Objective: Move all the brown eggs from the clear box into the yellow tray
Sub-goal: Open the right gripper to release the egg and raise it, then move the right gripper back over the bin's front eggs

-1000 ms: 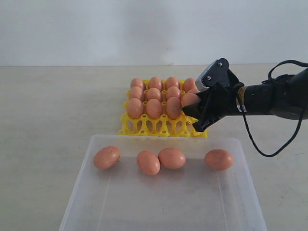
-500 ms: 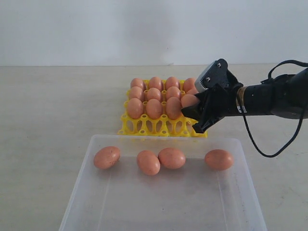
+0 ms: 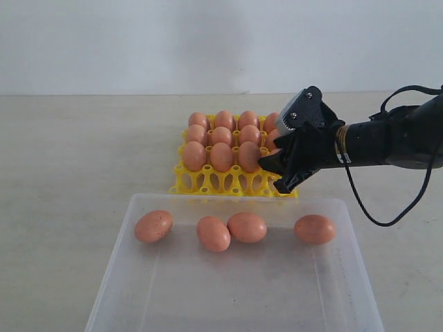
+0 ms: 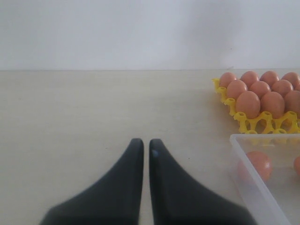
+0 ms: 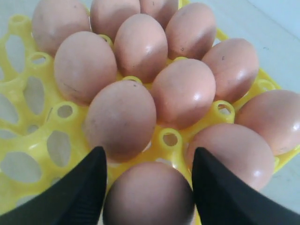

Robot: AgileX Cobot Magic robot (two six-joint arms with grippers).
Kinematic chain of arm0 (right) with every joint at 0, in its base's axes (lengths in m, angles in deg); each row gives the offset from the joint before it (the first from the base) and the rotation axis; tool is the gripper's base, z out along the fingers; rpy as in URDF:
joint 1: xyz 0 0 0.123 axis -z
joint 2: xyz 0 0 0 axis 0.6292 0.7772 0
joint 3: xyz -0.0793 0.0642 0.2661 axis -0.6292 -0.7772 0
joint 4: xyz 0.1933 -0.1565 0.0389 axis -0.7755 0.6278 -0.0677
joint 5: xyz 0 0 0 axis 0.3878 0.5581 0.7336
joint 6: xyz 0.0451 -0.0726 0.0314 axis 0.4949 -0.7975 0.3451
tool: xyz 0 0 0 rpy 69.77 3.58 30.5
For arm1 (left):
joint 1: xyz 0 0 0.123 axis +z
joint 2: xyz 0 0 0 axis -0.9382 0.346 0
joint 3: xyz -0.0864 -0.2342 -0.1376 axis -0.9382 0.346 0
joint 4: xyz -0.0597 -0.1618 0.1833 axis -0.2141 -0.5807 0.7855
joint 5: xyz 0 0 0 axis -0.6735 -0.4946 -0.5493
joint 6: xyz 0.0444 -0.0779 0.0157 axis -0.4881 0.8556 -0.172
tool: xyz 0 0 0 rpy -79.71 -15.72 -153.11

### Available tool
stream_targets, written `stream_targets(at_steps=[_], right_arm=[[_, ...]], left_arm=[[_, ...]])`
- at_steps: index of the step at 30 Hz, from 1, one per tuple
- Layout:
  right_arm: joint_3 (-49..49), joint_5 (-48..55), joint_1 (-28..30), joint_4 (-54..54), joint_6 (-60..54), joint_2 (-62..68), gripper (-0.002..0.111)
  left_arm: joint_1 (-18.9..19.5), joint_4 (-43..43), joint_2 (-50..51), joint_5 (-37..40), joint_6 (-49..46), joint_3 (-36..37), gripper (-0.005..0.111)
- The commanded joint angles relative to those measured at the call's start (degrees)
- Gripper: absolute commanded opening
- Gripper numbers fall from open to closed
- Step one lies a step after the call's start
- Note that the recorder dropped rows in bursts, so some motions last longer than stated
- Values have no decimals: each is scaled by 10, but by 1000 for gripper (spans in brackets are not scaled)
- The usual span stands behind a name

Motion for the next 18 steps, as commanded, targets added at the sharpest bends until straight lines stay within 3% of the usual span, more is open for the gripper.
stream_targets(at_steps=[1,5,8,10,13,18], right_arm=[[-2,8,0,9,-1,-15,49],[-2,12,0,-9,1,-65,49],[-2,26,0,-38,73,-120,47],[-2,64,0,-38,146,-146,38],[-2,168,0,-28,275,-183,4],[-2,362,0,-24,357,-250,1]], left_arm=[[-5,-1,-1,-1,-1,2,4],[-5,-1,-1,-1,-1,2,4],[-5,-1,-1,-1,-1,2,4],[-5,-1,-1,-1,-1,2,4],[-5,-1,-1,-1,-1,2,4],[-5,-1,-1,-1,-1,2,4]])
